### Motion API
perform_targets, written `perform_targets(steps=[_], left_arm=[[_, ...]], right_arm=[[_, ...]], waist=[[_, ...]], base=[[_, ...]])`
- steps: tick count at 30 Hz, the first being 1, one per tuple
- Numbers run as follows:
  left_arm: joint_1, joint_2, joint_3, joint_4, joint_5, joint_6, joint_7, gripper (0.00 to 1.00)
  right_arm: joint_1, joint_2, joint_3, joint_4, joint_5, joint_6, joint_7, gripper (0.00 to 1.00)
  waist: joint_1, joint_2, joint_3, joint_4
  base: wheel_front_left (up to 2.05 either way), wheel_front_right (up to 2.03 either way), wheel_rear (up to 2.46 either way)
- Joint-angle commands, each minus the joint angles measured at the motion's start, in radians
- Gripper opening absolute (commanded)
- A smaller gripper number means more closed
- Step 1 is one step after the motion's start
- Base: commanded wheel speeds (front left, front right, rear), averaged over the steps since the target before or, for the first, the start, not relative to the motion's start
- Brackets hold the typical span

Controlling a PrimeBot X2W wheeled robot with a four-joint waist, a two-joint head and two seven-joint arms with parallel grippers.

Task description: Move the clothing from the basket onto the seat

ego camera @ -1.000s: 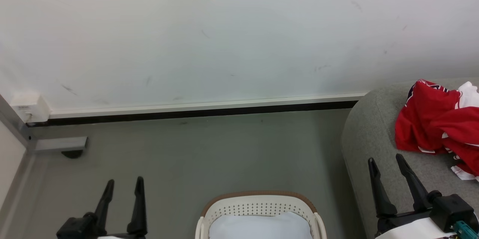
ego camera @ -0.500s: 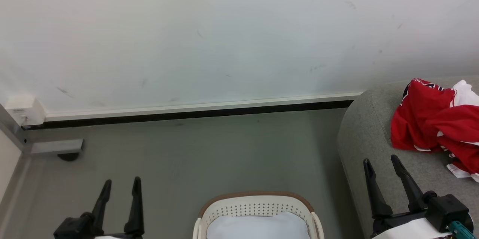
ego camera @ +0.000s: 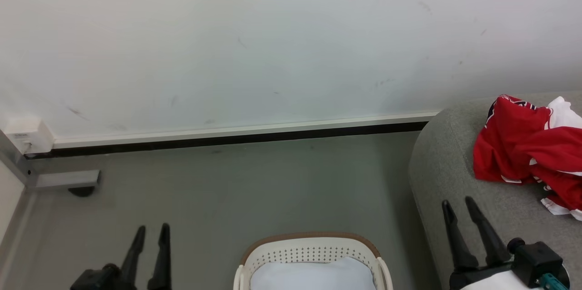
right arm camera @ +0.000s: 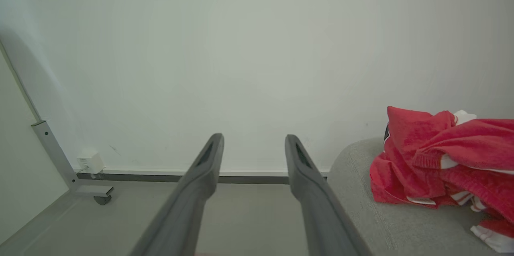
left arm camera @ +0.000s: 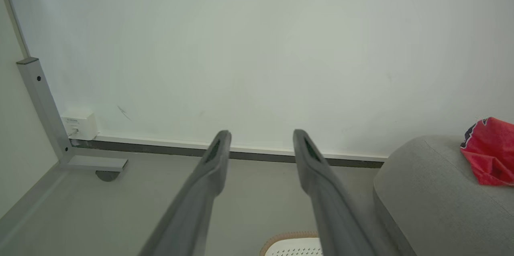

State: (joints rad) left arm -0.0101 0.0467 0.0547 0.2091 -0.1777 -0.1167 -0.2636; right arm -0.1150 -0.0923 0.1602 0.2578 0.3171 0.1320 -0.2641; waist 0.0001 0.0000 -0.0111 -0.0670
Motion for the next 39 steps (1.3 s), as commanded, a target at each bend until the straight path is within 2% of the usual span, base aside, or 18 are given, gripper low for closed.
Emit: perform_targets(steps=[1,24,39], left_arm=[[-0.002,0.0,0.002,0.003,-0.003,0.0,0.002,0.0],[-0.028,-0.001,0.018,0.022,-0.401,-0.004,0.108,0.0],[-0.046,0.001,0.027,0.024,-0.621,-0.007,0.165,0.0]], right_arm=[[0.001,0.0,0.0,0.001,0.003,0.0,0.001,0.0],[0.005,0.007,-0.069,0.004,0.369,0.0,0.1,0.0],[0.002,0.01,-0.108,0.0,0.571,-0.001,0.155,0.0]], waist=[[0.0,0.0,0.0,0.0],[0.0,0.0,0.002,0.012],[0.0,0.0,0.003,0.02]], base=[[0.0,0.0,0.0],[0.0,0.0,0.0],[0.0,0.0,0.0]])
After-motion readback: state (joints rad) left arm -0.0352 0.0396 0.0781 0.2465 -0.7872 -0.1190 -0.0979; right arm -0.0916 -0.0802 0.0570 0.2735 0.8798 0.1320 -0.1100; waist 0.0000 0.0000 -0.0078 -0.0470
